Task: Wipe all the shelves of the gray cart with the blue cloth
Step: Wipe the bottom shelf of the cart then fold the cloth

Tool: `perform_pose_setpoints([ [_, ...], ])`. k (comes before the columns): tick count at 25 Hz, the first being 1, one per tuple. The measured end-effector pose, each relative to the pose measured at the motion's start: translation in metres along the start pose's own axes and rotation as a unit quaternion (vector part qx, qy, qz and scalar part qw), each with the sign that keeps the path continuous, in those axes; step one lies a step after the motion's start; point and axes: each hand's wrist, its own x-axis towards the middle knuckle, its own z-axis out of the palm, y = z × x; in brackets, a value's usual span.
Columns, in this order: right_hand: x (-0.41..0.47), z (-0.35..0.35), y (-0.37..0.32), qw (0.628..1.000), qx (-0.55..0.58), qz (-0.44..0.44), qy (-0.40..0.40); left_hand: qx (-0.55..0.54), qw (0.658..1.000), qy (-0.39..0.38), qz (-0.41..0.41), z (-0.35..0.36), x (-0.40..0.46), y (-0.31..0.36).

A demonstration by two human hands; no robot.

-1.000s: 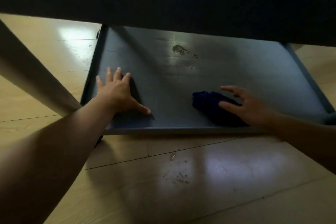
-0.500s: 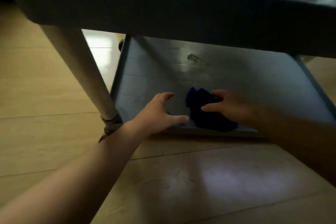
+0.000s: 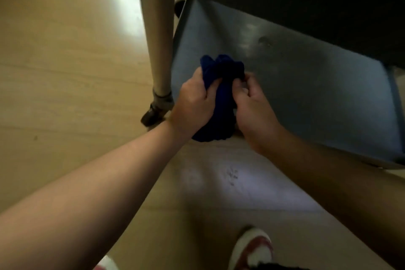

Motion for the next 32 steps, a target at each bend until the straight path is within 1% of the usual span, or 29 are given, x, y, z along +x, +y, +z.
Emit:
perform_pose_setpoints([
  [3,-0.054,0.024,-0.036,0.999,-0.037,0.014,0.032,0.015,0.999,-0.002,-0.051,-0.031,-0.039,0.051],
  [5,-0.098,0.032,-0.073,0.999,-0.036,0.023,0.034,0.027,0.996,-0.008,-0.083,-0.057,-0.062,0.097],
  [7,-0.141,0.034,-0.124,0.999,-0.039,0.011,0.019,0.005,0.995,-0.018,-0.103,-0.093,-0.081,0.154],
  [10,-0.198,0.028,-0.214,0.997,-0.062,-0.031,-0.034,-0.066,0.986,-0.044,-0.146,-0.158,-0.101,0.244],
  [12,-0.233,0.013,-0.290,0.994,-0.063,-0.042,-0.076,-0.095,0.980,-0.079,-0.156,-0.209,-0.104,0.321],
  [15,-0.265,-0.016,-0.378,0.989,-0.043,-0.067,-0.122,-0.152,0.968,-0.129,-0.152,-0.262,-0.098,0.417],
  [18,-0.288,-0.057,-0.465,0.984,0.007,-0.097,-0.151,-0.158,0.967,-0.154,-0.126,-0.294,-0.082,0.508],
  [20,-0.296,-0.086,-0.512,0.980,0.025,-0.115,-0.160,-0.150,0.970,-0.162,-0.105,-0.305,-0.068,0.560],
  [22,-0.297,-0.121,-0.560,0.977,0.028,-0.135,-0.162,-0.156,0.968,-0.165,-0.104,-0.309,-0.047,0.612],
  [26,-0.293,-0.180,-0.632,0.972,0.026,-0.185,-0.145,-0.179,0.967,-0.154,-0.091,-0.292,-0.001,0.696],
  [29,-0.274,-0.208,-0.668,0.982,0.042,-0.145,-0.109,-0.186,0.965,-0.159,-0.094,-0.268,0.041,0.733],
  [31,-0.248,-0.218,-0.681,0.991,0.067,-0.075,-0.088,-0.158,0.966,-0.169,-0.117,-0.253,0.079,0.738],
  [32,-0.234,-0.219,-0.682,0.993,0.077,-0.037,-0.078,-0.144,0.964,-0.171,-0.142,-0.246,0.097,0.734],
])
